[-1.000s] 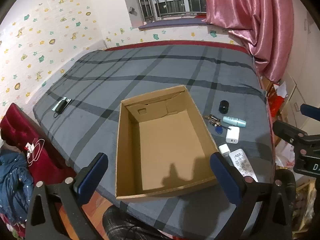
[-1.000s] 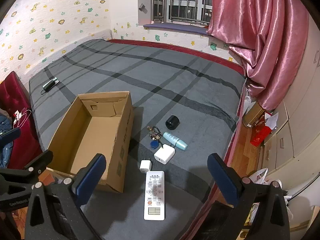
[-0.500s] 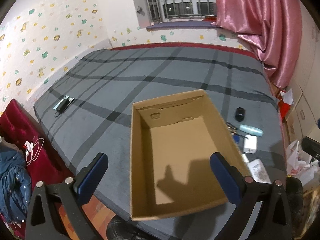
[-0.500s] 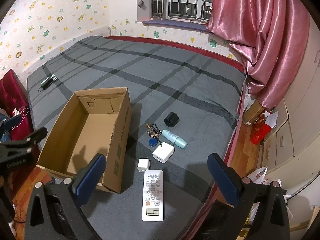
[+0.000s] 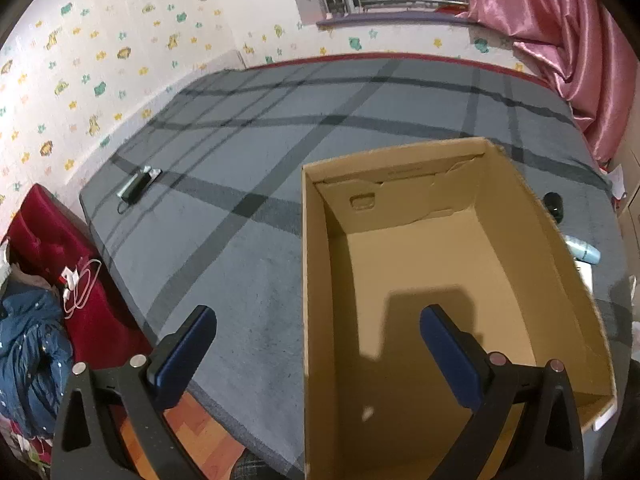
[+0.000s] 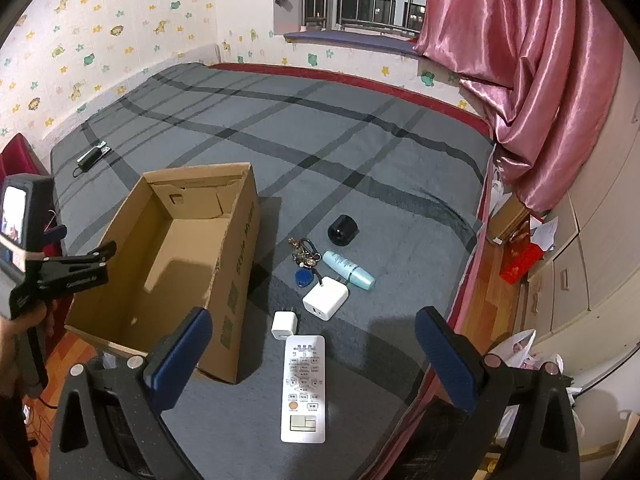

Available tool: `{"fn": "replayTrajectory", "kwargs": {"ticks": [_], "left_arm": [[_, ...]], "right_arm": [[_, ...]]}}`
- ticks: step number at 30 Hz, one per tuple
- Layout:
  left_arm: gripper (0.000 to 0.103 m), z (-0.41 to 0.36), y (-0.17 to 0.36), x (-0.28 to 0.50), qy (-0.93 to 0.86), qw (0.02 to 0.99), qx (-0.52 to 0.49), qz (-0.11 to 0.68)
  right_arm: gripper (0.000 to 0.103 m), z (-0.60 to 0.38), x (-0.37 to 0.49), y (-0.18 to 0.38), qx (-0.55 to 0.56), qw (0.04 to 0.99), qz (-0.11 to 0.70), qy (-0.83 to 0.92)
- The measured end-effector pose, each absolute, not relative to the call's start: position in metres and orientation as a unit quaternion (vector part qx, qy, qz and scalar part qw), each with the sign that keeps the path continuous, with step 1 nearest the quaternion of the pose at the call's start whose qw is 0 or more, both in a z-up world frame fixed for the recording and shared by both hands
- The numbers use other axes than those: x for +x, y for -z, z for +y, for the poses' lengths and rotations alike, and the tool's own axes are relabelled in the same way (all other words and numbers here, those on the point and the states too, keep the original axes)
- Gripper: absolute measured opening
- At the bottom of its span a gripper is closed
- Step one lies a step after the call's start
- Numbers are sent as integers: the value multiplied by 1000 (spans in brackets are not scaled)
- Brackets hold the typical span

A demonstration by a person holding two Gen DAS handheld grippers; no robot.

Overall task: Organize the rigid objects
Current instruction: 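Move the left gripper onto the box wall and grip its rim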

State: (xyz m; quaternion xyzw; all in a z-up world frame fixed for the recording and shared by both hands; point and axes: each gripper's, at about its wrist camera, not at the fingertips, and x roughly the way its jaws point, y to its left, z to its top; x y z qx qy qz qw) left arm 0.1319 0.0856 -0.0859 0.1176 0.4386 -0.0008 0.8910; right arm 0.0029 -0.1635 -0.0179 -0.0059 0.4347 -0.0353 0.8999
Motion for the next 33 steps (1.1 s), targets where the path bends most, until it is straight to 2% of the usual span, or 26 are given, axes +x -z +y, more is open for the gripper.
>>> {"fn": "replayTrajectory", "kwargs": {"ticks": [11, 14, 20, 22, 24, 29, 33], "left_arm": [[103, 100, 116, 157, 2, 877, 88, 473], [97, 100, 119, 161, 5, 875, 85, 476], [61, 98, 128, 167, 17, 865, 74, 496], [43, 97, 131, 168, 21, 861, 75, 502], [30, 96, 136, 170, 25, 856, 74, 511], [18, 104, 139, 172, 18, 853, 65, 518], [16, 108, 141, 173, 24, 852, 49, 521]], "right_arm": [[103, -163, 4, 23, -6, 898, 440, 33], [103, -163, 4, 24, -4, 898, 439, 34], [103, -164, 4, 24, -5, 897, 440, 32], [103, -164, 5, 24, -5, 897, 440, 33], [103, -165, 4, 25, -6, 897, 441, 33], [103, -165, 2, 28, -7, 896, 443, 36], [103, -166, 2, 30, -8, 896, 443, 38]]}}
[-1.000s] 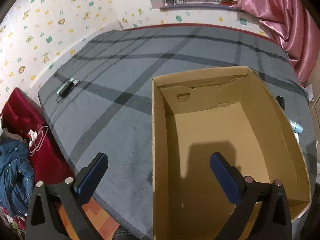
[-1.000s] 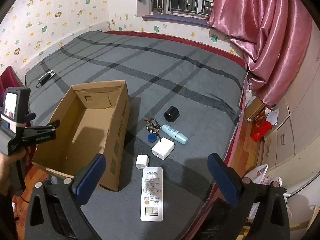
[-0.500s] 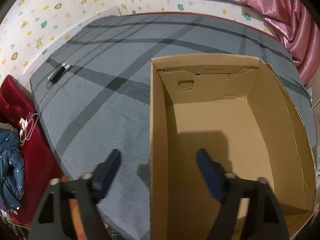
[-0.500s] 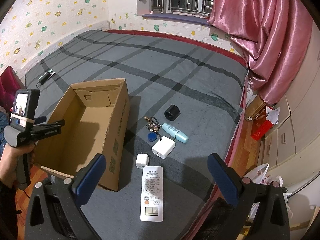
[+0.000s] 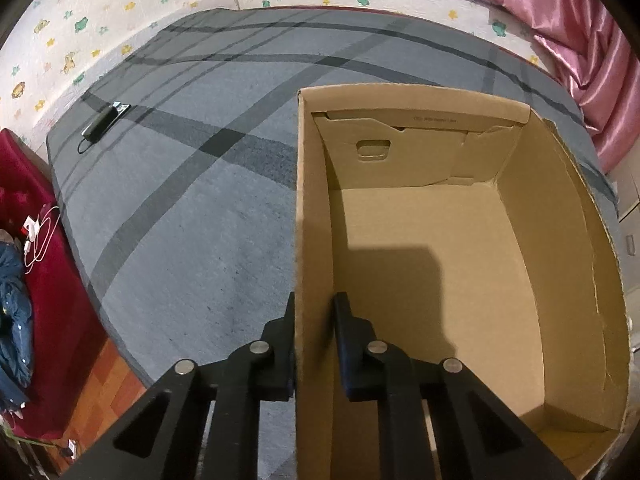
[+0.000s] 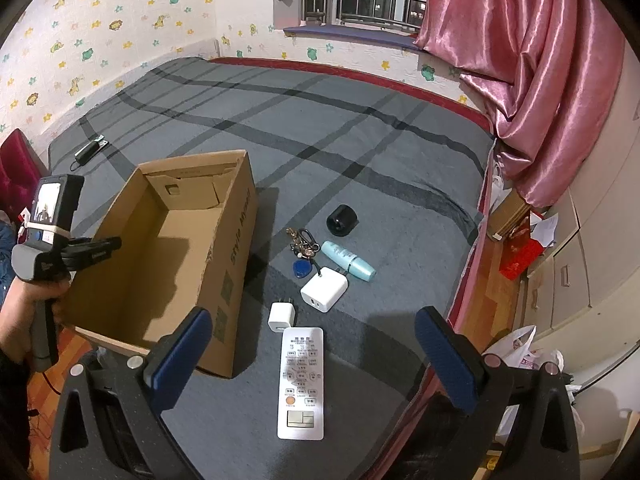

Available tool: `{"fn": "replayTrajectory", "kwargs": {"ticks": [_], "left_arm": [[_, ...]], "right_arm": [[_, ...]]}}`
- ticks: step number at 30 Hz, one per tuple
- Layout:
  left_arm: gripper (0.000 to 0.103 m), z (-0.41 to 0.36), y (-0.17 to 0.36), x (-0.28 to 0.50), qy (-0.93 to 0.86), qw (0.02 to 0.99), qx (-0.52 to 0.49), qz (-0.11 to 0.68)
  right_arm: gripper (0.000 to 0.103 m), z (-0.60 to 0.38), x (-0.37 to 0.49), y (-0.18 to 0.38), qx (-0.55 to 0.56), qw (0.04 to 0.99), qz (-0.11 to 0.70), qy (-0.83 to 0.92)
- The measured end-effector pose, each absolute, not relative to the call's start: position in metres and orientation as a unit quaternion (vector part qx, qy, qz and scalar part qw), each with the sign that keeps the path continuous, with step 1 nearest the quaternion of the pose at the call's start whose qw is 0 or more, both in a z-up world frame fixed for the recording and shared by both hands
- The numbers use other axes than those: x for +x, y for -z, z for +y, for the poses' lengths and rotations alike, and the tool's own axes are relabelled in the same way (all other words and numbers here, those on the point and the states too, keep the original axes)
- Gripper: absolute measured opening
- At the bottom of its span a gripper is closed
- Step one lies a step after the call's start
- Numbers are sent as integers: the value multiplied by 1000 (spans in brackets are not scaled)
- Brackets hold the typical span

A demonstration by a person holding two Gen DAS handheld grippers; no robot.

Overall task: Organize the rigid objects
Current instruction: 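Move the left gripper onto the box wall and grip its rim, then lower the right gripper onto the white remote and close on it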

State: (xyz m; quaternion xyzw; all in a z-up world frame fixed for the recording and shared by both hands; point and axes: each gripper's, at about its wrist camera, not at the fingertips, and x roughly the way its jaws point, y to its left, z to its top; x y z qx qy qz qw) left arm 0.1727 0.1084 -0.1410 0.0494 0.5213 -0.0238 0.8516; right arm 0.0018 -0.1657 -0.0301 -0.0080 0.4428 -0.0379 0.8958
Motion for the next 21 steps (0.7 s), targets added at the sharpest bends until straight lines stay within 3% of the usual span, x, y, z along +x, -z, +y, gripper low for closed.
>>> {"fn": "replayTrajectory", "kwargs": {"ticks": [10, 21], "left_arm": [[17, 106, 142, 170, 21, 855, 58, 515], [17, 109, 143, 171, 23, 853, 48, 519]], "right_arm": [[103, -168, 3, 49, -12, 892, 449, 44], [103, -174, 14, 105, -7, 877, 480, 33]]}}
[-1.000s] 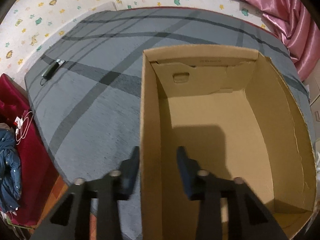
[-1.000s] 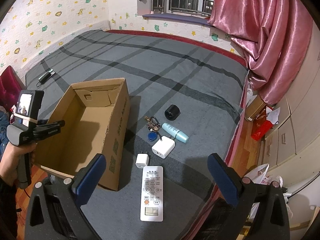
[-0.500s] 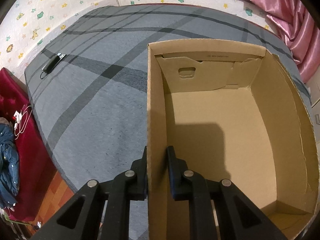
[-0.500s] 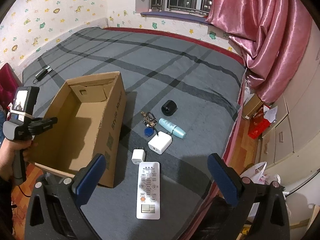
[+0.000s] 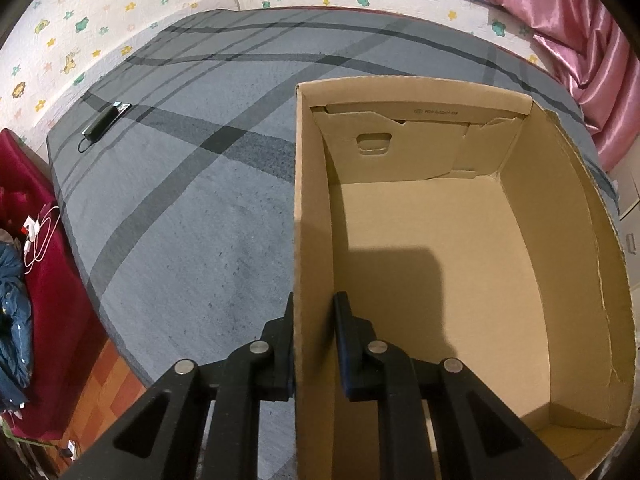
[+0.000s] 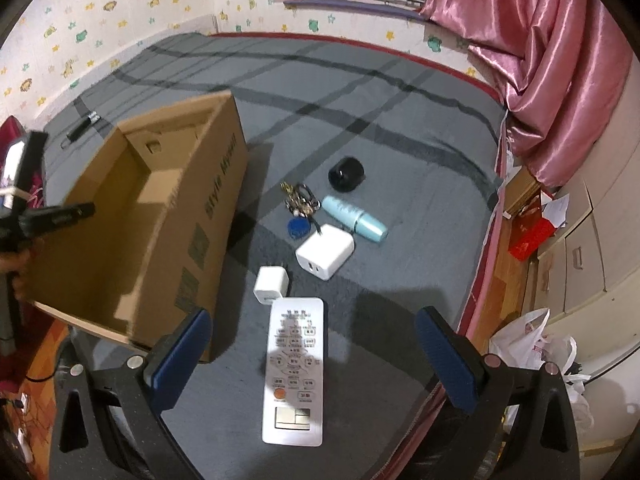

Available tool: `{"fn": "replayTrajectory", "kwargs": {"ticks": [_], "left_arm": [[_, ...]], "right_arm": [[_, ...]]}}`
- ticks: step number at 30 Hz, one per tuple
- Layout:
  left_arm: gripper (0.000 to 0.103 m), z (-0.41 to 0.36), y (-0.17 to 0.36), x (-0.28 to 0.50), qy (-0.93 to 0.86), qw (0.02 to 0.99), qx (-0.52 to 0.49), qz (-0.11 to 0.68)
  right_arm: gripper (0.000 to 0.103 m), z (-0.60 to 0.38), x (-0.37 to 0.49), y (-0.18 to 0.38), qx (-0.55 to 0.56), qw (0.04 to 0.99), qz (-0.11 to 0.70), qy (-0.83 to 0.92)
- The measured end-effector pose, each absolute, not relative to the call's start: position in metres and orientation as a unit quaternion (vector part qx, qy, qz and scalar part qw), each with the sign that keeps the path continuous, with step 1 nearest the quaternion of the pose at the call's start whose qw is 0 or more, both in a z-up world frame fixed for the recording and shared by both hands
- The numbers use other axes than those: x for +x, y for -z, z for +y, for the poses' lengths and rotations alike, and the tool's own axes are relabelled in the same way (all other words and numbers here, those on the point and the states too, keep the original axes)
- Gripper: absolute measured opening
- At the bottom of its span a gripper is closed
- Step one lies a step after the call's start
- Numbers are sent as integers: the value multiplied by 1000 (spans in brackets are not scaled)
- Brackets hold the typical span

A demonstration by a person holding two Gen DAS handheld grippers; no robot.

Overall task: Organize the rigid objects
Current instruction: 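Lower the right gripper onto the white remote and close on it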

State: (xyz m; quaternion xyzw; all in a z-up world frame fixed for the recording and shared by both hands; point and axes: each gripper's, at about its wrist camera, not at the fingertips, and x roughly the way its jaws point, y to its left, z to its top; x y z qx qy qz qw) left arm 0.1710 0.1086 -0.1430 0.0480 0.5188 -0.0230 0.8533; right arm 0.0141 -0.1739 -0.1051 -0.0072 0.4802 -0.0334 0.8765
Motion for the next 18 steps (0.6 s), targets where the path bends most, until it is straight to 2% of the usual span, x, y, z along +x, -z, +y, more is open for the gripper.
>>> {"fn": "replayTrajectory", "kwargs": {"ticks": [18], "left_arm": [[16, 108, 144, 170, 20, 855, 47, 517]], "right_arm": [[102, -181, 29, 176, 14, 841, 539, 27]]}}
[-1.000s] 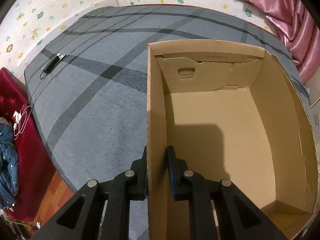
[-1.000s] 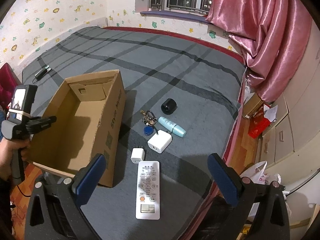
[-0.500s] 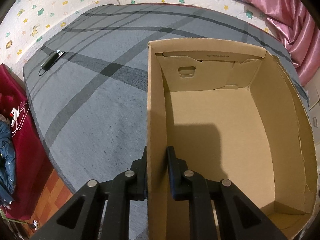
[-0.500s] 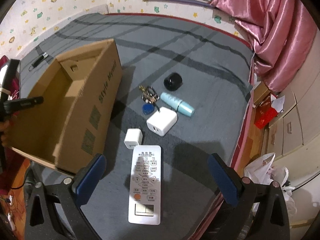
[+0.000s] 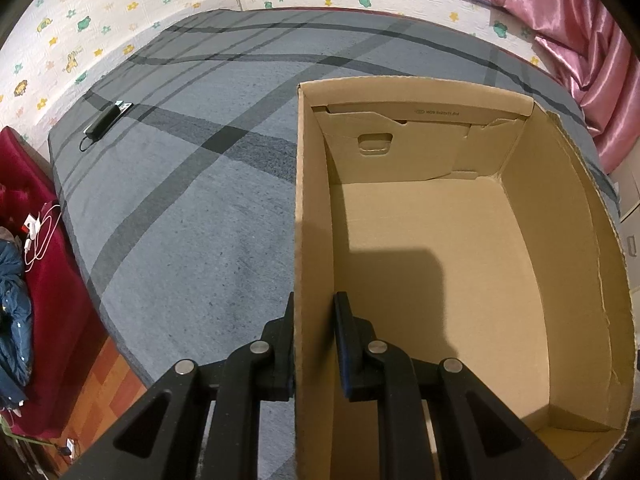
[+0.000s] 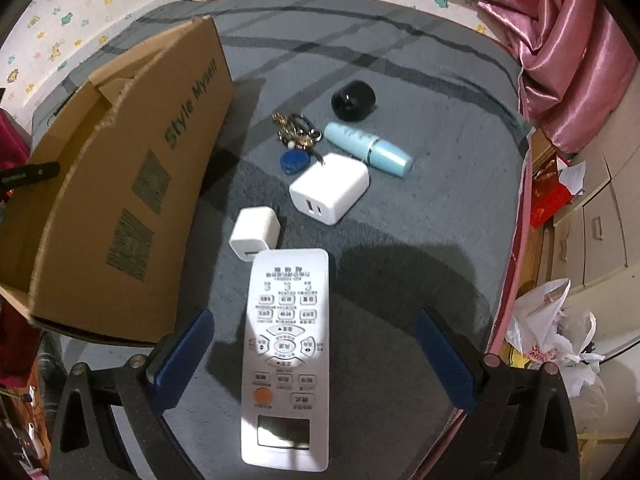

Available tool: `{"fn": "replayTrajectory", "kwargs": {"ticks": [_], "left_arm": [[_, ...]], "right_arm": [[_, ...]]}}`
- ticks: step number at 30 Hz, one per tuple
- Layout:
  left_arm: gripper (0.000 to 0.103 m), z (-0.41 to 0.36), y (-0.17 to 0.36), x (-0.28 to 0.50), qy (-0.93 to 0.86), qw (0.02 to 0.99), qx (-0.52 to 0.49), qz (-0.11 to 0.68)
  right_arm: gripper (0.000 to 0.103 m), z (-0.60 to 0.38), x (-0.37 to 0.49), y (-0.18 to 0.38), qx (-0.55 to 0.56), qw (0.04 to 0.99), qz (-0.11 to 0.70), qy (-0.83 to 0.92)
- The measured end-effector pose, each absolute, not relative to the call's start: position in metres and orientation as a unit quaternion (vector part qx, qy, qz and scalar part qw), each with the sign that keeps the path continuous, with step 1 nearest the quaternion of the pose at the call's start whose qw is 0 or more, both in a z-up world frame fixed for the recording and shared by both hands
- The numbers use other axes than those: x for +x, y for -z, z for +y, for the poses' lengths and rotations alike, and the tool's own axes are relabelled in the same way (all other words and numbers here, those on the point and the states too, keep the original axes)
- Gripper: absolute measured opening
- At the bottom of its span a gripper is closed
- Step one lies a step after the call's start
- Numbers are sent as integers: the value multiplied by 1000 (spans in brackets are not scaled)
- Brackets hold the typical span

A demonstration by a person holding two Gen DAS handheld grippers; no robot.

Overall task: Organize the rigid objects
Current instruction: 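Lower the right gripper onto the white remote and close on it, then lift the white remote with the right gripper and carry it over the box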

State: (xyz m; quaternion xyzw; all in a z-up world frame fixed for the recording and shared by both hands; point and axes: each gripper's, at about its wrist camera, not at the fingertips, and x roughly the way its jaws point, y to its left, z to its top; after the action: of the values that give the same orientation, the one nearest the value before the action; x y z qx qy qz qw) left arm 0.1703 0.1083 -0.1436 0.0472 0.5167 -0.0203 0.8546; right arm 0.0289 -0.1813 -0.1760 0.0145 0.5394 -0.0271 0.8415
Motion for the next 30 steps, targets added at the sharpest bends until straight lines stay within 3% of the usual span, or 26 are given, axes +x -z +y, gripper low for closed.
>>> {"fn": "replayTrajectory", "kwargs": {"ticks": [5, 7, 10, 30], "left_arm": [[16, 109, 144, 170, 20, 855, 47, 517], [16, 109, 144, 170, 20, 855, 48, 516], [16, 109, 144, 169, 20, 855, 49, 516], [17, 107, 142, 169, 16, 855, 56, 515]], "right_arm": [[91, -182, 29, 189, 19, 829, 559, 22], [81, -180, 28, 193, 20, 823, 568, 14], [49, -177, 27, 195, 23, 820, 572, -1], [49, -175, 21, 175, 14, 824, 567, -7]]}}
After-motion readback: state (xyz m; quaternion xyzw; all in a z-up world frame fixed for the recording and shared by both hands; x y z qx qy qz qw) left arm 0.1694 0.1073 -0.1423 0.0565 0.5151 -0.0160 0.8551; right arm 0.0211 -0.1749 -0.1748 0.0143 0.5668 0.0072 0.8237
